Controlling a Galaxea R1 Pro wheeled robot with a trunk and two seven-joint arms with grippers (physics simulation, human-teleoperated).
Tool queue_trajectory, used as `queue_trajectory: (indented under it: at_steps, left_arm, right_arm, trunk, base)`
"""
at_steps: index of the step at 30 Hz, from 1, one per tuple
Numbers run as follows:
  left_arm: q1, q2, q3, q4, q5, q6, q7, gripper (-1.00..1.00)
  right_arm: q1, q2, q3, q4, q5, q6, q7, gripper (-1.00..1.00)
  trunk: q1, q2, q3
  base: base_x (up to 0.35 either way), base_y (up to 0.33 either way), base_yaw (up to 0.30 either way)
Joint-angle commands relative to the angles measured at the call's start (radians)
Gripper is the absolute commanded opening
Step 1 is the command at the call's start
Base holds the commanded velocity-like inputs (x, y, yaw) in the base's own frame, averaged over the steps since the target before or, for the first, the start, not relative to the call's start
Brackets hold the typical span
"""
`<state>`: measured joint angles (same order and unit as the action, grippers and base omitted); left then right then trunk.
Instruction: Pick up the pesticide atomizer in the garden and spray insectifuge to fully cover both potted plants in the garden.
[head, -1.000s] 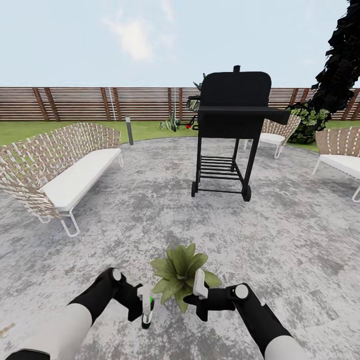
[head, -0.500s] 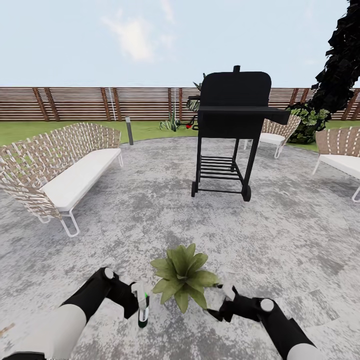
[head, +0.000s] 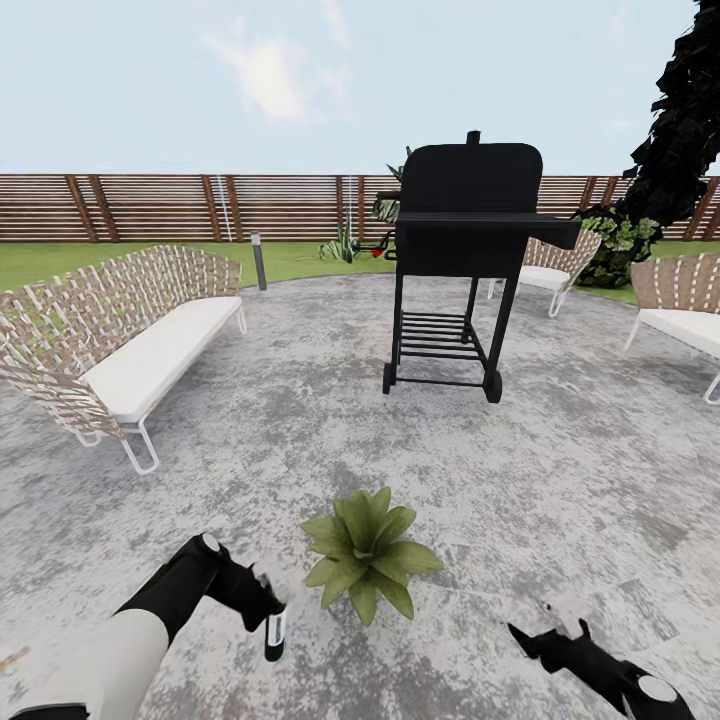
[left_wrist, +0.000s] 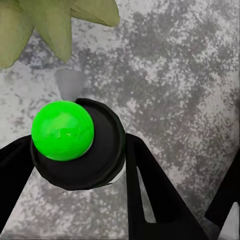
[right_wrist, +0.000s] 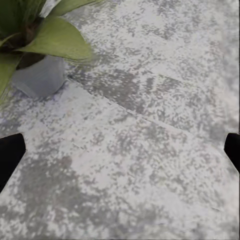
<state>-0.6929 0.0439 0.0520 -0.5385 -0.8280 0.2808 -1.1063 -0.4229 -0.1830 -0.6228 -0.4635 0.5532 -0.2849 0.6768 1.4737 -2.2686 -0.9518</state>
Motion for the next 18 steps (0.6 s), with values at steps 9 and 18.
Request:
queue_trajectory:
  at_steps: [9,18]
  left_arm:
    - [-0.003,0.004,-0.006,-0.003,-0.014,0.095,-0.01,-1.0]
    - [-0.01,0.034,-0.008,-0.006,-0.015,0.218,-0.015,-1.0]
  right_arm:
    - [0.052,0.041,-0.147,0.004,0.012,-0.03,-0.178,1.0]
    - [0.059,0.059,-0.149,0.187,0.01,-0.069,-0.513,1.0]
  trunk:
    - [0.0,0.0,-0.001]
    - [0.0,0.0,-0.001]
  base:
    - [0.0,0.0,0.0]
    - [0.0,0.0,0.0]
